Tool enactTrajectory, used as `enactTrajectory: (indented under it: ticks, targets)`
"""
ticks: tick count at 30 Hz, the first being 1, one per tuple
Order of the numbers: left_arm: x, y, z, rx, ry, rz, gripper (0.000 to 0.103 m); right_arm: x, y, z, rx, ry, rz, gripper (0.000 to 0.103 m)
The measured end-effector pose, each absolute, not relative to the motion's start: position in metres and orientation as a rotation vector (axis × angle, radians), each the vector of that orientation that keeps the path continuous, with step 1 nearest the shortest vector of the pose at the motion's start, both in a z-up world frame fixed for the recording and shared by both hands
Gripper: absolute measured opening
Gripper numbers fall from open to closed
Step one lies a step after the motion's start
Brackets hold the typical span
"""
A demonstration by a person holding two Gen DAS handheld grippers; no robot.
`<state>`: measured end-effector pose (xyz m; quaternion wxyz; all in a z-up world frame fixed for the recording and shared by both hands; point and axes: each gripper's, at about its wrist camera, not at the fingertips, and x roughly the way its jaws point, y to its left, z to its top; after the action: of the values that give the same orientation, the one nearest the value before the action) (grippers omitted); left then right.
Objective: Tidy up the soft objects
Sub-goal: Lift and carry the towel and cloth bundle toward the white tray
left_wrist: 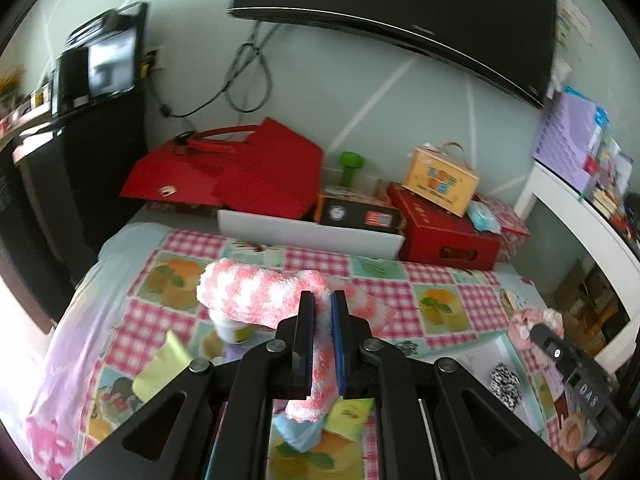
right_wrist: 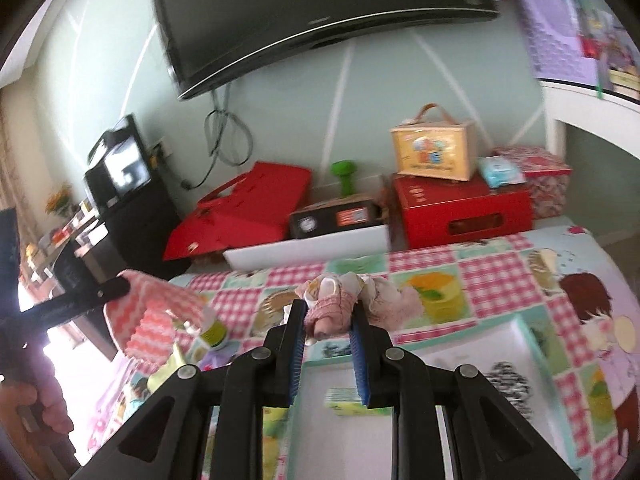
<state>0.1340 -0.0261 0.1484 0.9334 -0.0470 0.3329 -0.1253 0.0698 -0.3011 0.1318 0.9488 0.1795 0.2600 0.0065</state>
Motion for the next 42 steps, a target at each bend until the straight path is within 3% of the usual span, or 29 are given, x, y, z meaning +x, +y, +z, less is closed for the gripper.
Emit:
enactTrajectory:
  ticks: [25,42]
  targets:
    - [0.086,-0.196,0.114,0.222,0.767,-0.602,0.008,0.014,-0.402,0.117,0.481,0.504,-0.231,0.023]
    - [0.098,-0.222,0.054,0.273,0.951,-0.583,0.009,0.045,-0.388,0.083,0.475,0.64,-0.173,0.023]
